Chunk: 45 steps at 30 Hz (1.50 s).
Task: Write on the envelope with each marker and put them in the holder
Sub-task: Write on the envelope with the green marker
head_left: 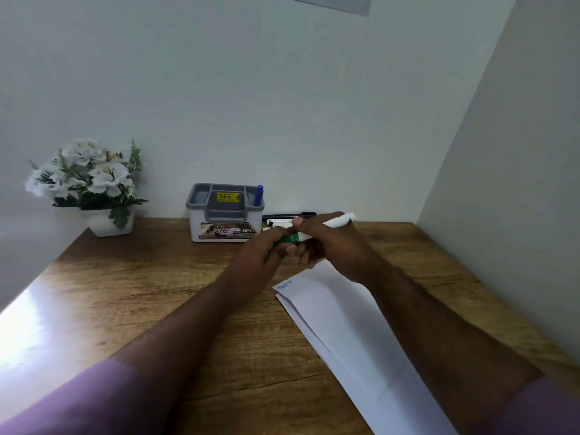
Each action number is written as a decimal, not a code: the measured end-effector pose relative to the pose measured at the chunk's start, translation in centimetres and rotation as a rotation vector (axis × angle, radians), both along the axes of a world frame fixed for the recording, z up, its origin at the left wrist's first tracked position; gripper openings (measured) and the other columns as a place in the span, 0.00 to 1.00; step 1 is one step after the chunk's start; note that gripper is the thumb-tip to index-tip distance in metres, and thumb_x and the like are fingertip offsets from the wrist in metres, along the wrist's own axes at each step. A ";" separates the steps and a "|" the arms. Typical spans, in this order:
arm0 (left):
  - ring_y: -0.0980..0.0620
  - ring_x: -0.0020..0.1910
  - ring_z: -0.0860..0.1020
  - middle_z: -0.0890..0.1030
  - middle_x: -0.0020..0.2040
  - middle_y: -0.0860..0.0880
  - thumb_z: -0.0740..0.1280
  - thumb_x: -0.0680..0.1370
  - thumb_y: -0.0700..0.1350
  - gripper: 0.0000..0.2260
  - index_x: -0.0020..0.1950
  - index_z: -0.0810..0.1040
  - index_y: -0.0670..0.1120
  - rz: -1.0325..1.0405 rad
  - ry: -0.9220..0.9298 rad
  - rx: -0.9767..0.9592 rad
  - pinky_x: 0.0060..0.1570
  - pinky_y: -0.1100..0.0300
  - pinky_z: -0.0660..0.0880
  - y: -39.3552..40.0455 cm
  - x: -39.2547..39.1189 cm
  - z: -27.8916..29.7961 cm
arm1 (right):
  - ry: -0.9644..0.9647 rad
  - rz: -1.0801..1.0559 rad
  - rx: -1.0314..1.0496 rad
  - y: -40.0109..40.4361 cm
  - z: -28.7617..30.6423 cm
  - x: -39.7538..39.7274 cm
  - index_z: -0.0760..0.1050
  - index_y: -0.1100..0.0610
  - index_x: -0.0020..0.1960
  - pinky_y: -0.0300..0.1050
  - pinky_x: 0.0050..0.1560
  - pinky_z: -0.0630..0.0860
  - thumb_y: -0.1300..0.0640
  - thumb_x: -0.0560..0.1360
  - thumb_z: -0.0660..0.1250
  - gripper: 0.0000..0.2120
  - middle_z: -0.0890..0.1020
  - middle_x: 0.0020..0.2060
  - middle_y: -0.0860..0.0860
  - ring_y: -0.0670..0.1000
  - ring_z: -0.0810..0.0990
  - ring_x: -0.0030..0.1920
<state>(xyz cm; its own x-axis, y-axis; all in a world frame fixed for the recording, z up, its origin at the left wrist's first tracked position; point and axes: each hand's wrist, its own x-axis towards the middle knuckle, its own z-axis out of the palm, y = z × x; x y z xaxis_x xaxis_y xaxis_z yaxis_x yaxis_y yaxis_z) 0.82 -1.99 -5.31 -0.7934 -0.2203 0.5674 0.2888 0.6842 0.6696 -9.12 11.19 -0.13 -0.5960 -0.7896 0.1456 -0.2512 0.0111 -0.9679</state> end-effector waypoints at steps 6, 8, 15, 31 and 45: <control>0.55 0.38 0.76 0.79 0.40 0.46 0.63 0.79 0.48 0.11 0.48 0.77 0.40 -0.024 -0.038 0.071 0.37 0.61 0.72 0.4 -0.3 1.0 | -0.145 0.110 -0.050 -0.4 0.3 -0.4 0.81 0.66 0.41 0.45 0.32 0.77 0.60 0.78 0.63 0.12 0.82 0.32 0.60 0.54 0.80 0.27; 0.57 0.34 0.75 0.78 0.36 0.48 0.64 0.77 0.56 0.16 0.43 0.78 0.43 0.045 -0.104 0.053 0.36 0.60 0.71 -1.1 0.3 1.1 | -0.247 0.103 -0.130 0.2 0.2 -1.3 0.82 0.64 0.39 0.42 0.30 0.78 0.62 0.78 0.61 0.14 0.82 0.30 0.59 0.53 0.80 0.26; 0.51 0.42 0.77 0.80 0.41 0.49 0.75 0.66 0.55 0.15 0.44 0.80 0.46 0.141 -0.271 0.091 0.40 0.57 0.74 -0.9 0.5 1.3 | -0.309 -0.129 -0.270 3.8 0.7 -4.5 0.82 0.61 0.42 0.37 0.25 0.75 0.60 0.78 0.61 0.12 0.80 0.27 0.56 0.49 0.78 0.24; 0.55 0.56 0.73 0.70 0.60 0.57 0.76 0.60 0.64 0.32 0.58 0.64 0.65 -0.028 -0.661 -0.162 0.52 0.56 0.77 -1.1 -0.4 -0.2 | -0.044 -0.006 0.067 1.4 -4.8 -2.3 0.79 0.72 0.44 0.42 0.25 0.77 0.65 0.74 0.69 0.08 0.81 0.28 0.57 0.52 0.78 0.24; 0.62 0.47 0.71 0.70 0.50 0.65 0.78 0.64 0.57 0.24 0.54 0.71 0.62 -0.124 -0.789 -0.086 0.39 0.67 0.69 -2.5 -0.4 0.8 | 0.102 0.036 0.106 1.0 -5.8 -2.4 0.81 0.61 0.41 0.41 0.27 0.76 0.62 0.75 0.69 0.05 0.82 0.28 0.53 0.50 0.79 0.27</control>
